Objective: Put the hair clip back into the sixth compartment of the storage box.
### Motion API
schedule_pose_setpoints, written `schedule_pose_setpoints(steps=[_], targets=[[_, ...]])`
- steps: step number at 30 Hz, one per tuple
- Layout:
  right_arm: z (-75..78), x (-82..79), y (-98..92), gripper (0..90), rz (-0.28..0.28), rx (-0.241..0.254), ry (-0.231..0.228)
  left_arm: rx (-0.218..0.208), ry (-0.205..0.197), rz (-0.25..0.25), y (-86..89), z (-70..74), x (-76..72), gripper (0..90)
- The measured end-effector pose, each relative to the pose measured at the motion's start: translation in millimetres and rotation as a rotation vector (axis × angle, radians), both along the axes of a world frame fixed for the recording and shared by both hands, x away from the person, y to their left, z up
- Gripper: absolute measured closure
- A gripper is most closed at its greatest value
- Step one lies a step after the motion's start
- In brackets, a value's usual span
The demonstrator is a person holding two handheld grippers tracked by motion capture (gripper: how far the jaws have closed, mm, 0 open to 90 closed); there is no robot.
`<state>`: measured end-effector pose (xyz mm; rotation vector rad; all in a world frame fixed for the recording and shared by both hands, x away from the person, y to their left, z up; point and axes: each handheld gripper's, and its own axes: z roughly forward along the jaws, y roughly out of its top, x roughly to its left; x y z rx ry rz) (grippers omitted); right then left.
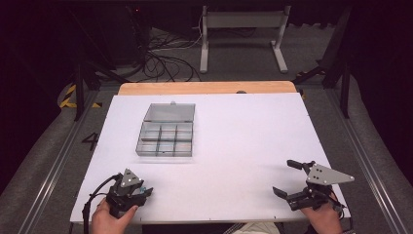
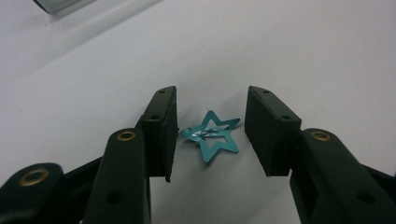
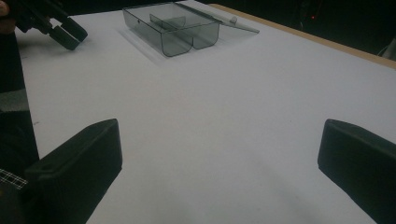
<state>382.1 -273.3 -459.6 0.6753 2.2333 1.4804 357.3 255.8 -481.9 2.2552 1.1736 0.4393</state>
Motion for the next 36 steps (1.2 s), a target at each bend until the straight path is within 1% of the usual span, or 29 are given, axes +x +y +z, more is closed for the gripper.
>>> schedule_pose_setpoints(steps=[3,5,7,9,10,13,14,15,16,20,23,26,27,28,30,36], targets=[[0.0,0.0,0.1,0.7,0.000,0.000,0.001,0.007,0.001,-0.008,-0.5,0.5,0.2,58.0],[0.0,0.0,0.1,0.7,0.000,0.000,0.000,0.005,0.004,-0.012,-0.8,0.4,0.3,58.6],[-0.2,0.0,0.3,0.7,0.002,0.001,0.000,-0.004,0.009,-0.008,-1.2,0.2,0.1,61.3],[-0.2,0.0,0.4,0.7,0.002,0.001,-0.001,-0.009,0.011,-0.007,-1.0,0.2,0.3,61.6],[-0.2,0.1,0.4,0.7,0.002,0.001,-0.001,-0.002,0.007,-0.007,-0.5,0.5,0.6,61.8],[-0.3,0.1,0.5,0.7,0.003,0.002,-0.001,-0.009,0.018,-0.003,-1.0,0.7,0.4,62.5],[-0.3,0.0,0.5,0.7,0.003,0.002,-0.001,-0.013,0.017,-0.004,-1.3,0.6,0.4,71.6],[-0.3,0.0,0.5,0.7,0.003,0.002,-0.001,-0.015,0.015,-0.015,-1.3,0.7,0.2,71.6],[-0.3,0.0,0.4,0.6,0.002,0.000,-0.001,-0.013,0.016,-0.013,-1.6,0.7,0.3,74.8],[-0.3,0.1,0.5,0.7,0.004,0.002,-0.001,-0.016,0.019,-0.012,-1.5,0.8,0.5,75.2],[-0.4,0.2,0.6,0.7,0.004,-0.002,0.000,-0.008,0.021,-0.015,-1.8,1.3,0.5,75.7],[-0.4,0.1,0.7,0.7,0.005,0.002,0.001,-0.006,0.022,-0.022,-1.8,1.6,0.6,79.2],[-0.4,0.1,0.7,0.7,0.005,0.002,0.001,-0.008,0.025,-0.025,-1.9,1.6,0.5,79.2],[-0.4,0.2,0.6,0.7,0.004,-0.002,0.000,-0.014,0.028,-0.028,-1.8,1.8,0.3,85.3],[-0.5,0.2,0.6,0.7,0.004,-0.002,0.000,-0.038,0.030,-0.027,-1.0,2.2,-0.2,87.1],[-0.7,0.3,0.8,0.7,0.005,-0.002,0.000,-0.040,0.039,-0.042,-1.2,3.5,-0.3,89.2]])
